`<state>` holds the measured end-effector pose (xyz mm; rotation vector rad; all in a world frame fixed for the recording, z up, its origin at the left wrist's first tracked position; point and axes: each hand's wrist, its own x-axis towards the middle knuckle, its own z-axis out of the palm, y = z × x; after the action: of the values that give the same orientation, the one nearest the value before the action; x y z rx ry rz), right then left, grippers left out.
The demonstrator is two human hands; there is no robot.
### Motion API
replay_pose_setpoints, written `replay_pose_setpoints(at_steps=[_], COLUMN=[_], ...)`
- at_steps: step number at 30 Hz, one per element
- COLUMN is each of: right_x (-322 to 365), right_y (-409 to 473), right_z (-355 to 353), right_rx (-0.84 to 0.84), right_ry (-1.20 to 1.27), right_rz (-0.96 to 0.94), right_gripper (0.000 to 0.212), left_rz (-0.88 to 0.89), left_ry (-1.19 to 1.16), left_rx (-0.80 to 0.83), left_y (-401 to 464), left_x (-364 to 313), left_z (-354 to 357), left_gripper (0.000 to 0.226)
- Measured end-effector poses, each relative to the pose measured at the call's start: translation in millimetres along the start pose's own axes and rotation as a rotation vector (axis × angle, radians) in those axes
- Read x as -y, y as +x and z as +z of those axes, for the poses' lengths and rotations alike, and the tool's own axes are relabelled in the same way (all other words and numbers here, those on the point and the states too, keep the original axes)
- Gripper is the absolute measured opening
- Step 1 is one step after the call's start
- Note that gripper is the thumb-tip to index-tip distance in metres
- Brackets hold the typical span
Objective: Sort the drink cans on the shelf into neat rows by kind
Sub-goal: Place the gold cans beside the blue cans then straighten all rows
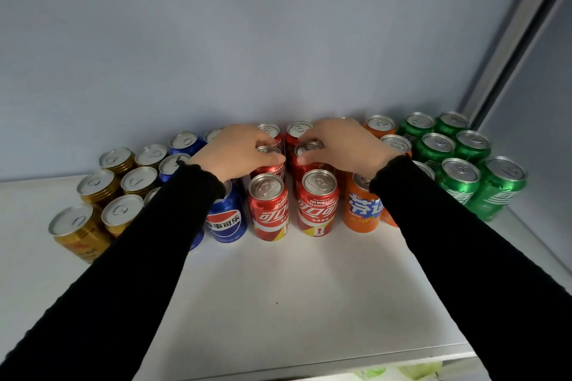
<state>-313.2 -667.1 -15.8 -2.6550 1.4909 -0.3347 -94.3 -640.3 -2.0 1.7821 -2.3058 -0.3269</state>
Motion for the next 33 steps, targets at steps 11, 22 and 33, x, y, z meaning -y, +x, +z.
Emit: replay_pose_setpoints(at_steps=[11,22,33], right_x=[4,0,-13], right_y=[55,65,-46], right_z=[-4,23,-29], right_rx=[-0.004,-0.093,-0.317], right_ry=[-0.073,-0.192,0.105], right_rz=[0.15,0.246,0.355], right_gripper=[0.045,0.026,0.037], left_rz=[-0.083,-0.06,0.246], left_ry=[0.099,0.062,-0.035], left_rx=[-0.024,-0.013,-0.194], left_y=[56,52,0], left_x=[12,13,-26], left_z=[-2,0,0], left_gripper=[0.051,0.046,0.045])
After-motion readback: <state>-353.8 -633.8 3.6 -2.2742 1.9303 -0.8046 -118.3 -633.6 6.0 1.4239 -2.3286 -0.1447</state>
